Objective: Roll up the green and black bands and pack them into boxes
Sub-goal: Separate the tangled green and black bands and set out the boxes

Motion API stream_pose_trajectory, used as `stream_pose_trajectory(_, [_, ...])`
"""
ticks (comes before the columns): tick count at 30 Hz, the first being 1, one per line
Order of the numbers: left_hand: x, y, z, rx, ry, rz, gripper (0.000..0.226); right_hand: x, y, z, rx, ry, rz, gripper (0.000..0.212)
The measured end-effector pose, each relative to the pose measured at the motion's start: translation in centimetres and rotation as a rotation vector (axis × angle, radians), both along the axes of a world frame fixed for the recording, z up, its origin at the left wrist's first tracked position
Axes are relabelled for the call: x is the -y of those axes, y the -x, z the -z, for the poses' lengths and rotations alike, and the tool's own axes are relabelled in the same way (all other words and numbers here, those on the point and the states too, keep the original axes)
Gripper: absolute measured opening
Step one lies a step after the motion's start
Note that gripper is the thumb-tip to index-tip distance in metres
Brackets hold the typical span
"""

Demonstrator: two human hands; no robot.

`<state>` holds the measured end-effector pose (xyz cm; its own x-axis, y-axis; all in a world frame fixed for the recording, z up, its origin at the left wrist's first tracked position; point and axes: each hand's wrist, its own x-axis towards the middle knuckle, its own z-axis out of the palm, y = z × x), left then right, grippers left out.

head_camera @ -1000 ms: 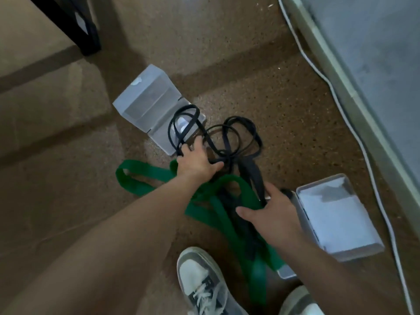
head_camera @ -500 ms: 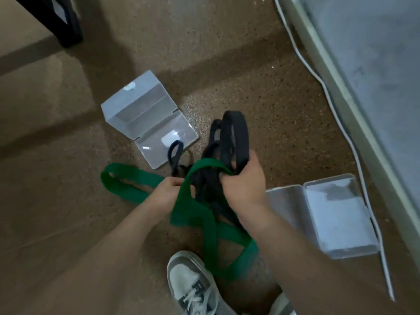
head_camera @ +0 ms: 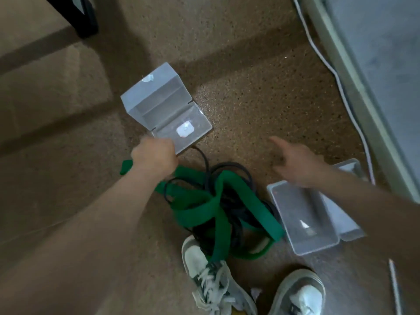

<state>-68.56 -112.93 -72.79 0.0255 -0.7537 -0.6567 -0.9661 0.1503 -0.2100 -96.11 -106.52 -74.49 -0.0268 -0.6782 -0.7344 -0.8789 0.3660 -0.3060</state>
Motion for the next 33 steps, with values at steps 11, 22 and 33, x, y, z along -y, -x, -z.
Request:
stream_pose_trajectory(11, [8.9,-2.7,3.5,0.005,0.238,-0.038,0.068,-0.7,1.8,3.6,-0.33,-0.161,-0.426,0.019])
stream_pose_trajectory(22, [-4.3,-5.0,-7.5,-0.095,0.275,0.08,0.031,-5.6,4.3,-9.2,-0.503,0.219,-0.208,0.02])
stream_pose_trajectory(33, [-20.4,-11.1,-20.3,0.029,-0.184,0.409,0.021,-14.3,-3.5,-21.9,-0.226,0.519,0.081,0.017])
